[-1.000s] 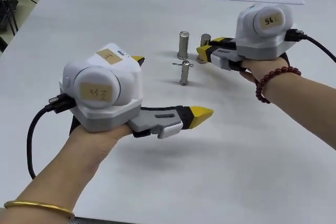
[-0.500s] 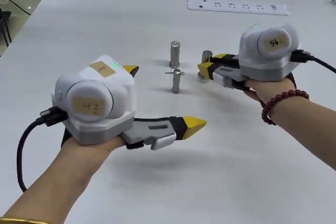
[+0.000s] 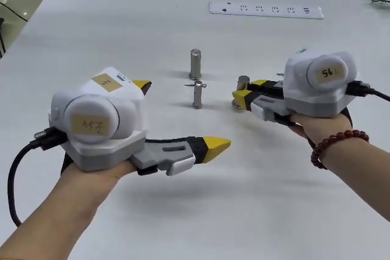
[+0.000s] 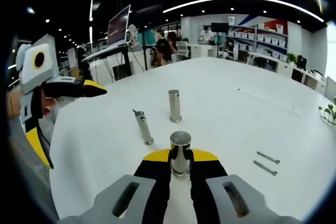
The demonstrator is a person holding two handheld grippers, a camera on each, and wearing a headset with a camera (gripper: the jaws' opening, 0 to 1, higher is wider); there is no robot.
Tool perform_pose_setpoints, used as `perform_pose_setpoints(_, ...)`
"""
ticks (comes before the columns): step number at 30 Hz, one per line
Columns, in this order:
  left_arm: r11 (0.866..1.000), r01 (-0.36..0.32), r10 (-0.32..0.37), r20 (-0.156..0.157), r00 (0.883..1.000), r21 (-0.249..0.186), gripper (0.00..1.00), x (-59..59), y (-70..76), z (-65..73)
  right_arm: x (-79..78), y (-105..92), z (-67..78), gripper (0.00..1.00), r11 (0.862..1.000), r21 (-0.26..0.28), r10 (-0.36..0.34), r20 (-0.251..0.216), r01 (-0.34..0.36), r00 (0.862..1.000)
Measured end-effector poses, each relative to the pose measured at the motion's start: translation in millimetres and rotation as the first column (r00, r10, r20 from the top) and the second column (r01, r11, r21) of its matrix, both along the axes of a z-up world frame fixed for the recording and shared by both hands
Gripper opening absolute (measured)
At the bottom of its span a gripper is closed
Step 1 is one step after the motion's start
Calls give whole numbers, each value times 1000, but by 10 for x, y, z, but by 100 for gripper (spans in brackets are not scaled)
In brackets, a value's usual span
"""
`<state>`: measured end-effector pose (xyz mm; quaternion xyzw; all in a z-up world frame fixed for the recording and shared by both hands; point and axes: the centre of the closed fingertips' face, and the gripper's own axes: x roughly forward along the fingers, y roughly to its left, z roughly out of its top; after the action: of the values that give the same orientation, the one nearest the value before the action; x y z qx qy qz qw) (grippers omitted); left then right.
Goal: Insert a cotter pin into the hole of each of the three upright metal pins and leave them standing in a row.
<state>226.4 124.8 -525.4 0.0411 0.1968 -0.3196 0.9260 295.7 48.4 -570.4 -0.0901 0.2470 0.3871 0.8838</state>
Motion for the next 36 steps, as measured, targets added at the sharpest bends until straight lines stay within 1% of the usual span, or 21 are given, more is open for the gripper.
perform_pose_setpoints(2,1000,-1,1,-2,1000,2,99,-15,1,-2,-42,-2,-5,8,1000,10,-4,-6,4,1000)
perform_pose_setpoints(5,1000,1,-1,-4,1000,4,99,-39,-5,-2,-97,-8,-19,8,1000,8,-3,-10,4,1000)
perform_pose_setpoints(9,1000,2,-2,-2,1000,3,99,-56,-16,-6,-156,-16,-37,8,1000,19,0,-13,0,1000)
perform_pose_setpoints(13,1000,2,-2,-2,1000,4,98,-61,-29,-24,-193,-27,-66,8,1000,12,7,-13,-7,1000)
perform_pose_setpoints(15,1000,6,-6,-1,1000,7,97,-60,-29,-32,-197,-38,-73,8,1000,10,9,-6,-9,1000)
perform_pose_setpoints(17,1000,10,-10,-11,1000,11,97,-71,-36,-56,-203,-40,-72,8,1000,5,11,0,-11,1000)
perform_pose_setpoints(20,1000,16,-16,-16,1000,17,97,-81,-46,-76,-212,-38,-74,8,1000,-3,10,8,-10,1000)
perform_pose_setpoints(23,1000,19,-19,-14,1000,16,97,-73,-49,-73,-202,-47,-85,8,1000,-5,3,15,-3,1000)
perform_pose_setpoints(26,1000,21,-21,-20,1000,16,97,-69,-47,-87,-195,-44,-89,8,1000,-8,-8,19,8,1000)
perform_pose_setpoints(30,1000,20,-20,-24,1000,18,97,-67,-35,-98,-196,-34,-85,8,1000,11,-22,13,22,1000)
perform_pose_setpoints(33,1000,20,-19,-26,999,18,97,-69,-35,-100,-201,-25,-80,9,1000,8,-14,13,14,1000)
perform_pose_setpoints(36,1000,21,-21,-23,1000,23,97,-72,-34,-101,-213,-24,-43,14,999,35,-23,6,23,1000)
